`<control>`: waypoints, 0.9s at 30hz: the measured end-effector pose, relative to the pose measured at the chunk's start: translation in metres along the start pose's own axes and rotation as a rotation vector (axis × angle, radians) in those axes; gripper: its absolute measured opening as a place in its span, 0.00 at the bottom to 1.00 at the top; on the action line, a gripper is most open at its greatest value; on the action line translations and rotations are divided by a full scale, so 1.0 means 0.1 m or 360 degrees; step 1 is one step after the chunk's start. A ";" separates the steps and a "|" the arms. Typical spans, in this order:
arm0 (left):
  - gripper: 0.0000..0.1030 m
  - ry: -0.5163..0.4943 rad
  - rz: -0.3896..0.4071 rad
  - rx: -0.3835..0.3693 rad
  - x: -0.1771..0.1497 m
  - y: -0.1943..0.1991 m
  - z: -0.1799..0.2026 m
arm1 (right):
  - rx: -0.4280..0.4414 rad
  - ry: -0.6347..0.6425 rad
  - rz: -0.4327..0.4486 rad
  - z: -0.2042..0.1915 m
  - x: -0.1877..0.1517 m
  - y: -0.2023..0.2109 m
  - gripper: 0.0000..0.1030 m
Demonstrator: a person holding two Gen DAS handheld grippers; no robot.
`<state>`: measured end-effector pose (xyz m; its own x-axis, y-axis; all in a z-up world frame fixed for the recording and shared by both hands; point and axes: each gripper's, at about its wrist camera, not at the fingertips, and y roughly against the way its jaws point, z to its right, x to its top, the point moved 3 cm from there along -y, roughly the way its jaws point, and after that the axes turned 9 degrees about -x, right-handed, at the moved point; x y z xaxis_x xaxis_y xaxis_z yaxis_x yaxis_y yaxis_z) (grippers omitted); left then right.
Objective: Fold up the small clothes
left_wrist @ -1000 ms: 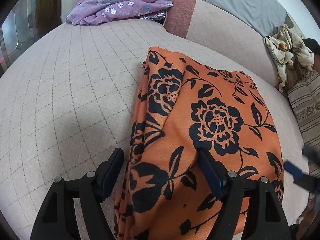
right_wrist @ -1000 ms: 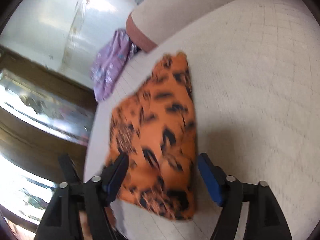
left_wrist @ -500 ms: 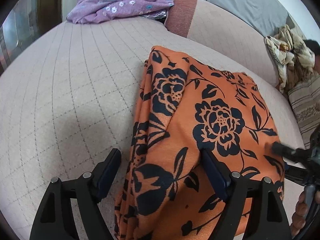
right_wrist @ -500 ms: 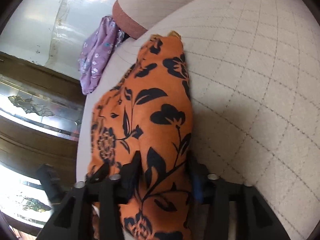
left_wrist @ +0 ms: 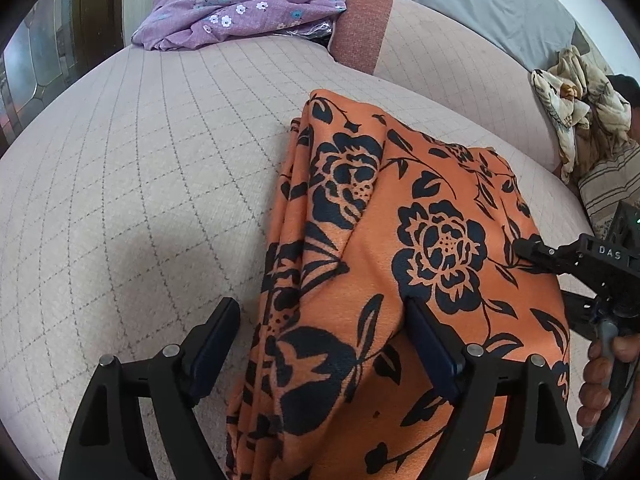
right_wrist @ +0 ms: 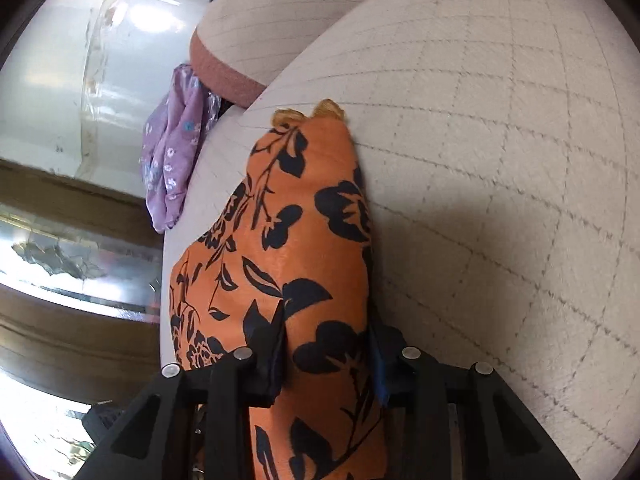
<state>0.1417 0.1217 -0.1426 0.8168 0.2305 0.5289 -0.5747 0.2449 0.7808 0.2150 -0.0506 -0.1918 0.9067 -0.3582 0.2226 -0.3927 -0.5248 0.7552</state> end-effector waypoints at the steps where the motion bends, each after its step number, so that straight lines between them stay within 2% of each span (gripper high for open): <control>1: 0.83 0.0011 -0.0001 -0.0003 0.00 0.01 -0.01 | -0.0025 0.0039 0.0012 -0.04 0.00 0.07 0.36; 3: 0.83 0.0025 -0.0002 -0.0007 0.00 0.01 -0.03 | -0.0035 0.0101 0.0036 -0.17 -0.01 0.20 0.45; 5: 0.84 0.0024 -0.0002 0.0000 0.00 0.01 -0.01 | 0.0024 0.0094 0.0082 -0.27 0.00 0.36 0.79; 6: 0.84 0.0017 0.0000 0.0005 -0.01 0.00 0.00 | 0.0037 0.0097 0.0139 -0.28 0.01 0.41 0.83; 7: 0.84 0.0011 0.0003 0.0010 -0.01 0.00 0.01 | -0.0010 0.0110 0.0160 -0.25 0.03 0.38 0.84; 9: 0.84 0.0012 -0.0004 -0.0008 -0.02 0.00 0.01 | -0.0133 0.0102 -0.0034 -0.10 0.02 0.11 0.41; 10: 0.84 0.0010 0.0004 -0.0008 -0.02 0.00 0.01 | -0.0052 0.0063 -0.0081 -0.01 -0.01 0.04 0.41; 12: 0.84 0.0021 0.0001 -0.0006 -0.01 0.00 0.00 | -0.0064 0.0137 -0.0030 -0.07 -0.04 0.15 0.40; 13: 0.84 0.0029 0.0000 -0.0006 -0.01 0.00 -0.01 | -0.0089 0.0197 0.0011 -0.14 -0.05 0.23 0.44; 14: 0.84 0.0032 -0.0002 -0.0009 0.00 0.00 -0.01 | -0.0104 0.0210 0.0029 -0.16 -0.06 0.27 0.58; 16: 0.84 0.0030 -0.0003 -0.0011 0.00 0.00 -0.02 | -0.0128 0.0164 0.0042 -0.15 -0.07 0.35 0.74; 20: 0.84 0.0047 -0.0011 -0.0017 0.02 0.01 -0.04 | -0.0053 0.0165 0.0097 -0.17 -0.25 0.61 0.74; 21: 0.84 0.0053 -0.0013 -0.0012 0.02 0.01 -0.04 | -0.0053 0.0192 0.0093 -0.16 -0.32 0.63 0.72; 22: 0.84 0.0055 -0.0015 -0.0013 0.02 0.01 -0.04 | -0.0102 0.0278 -0.0012 -0.24 -0.41 0.47 0.48; 23: 0.84 0.0052 -0.0014 -0.0018 0.02 0.01 -0.03 | -0.0181 0.0336 -0.0056 -0.24 -0.45 0.37 0.39; 27: 0.84 0.0052 -0.0006 -0.0032 0.01 0.03 -0.06 | -0.0207 0.0304 -0.0019 -0.20 -0.44 0.48 0.37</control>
<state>0.1400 0.1282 -0.1417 0.8170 0.2601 0.5146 -0.5728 0.2646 0.7758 0.1593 -0.0446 -0.1527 0.9286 -0.1934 0.3168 -0.3701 -0.4196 0.8288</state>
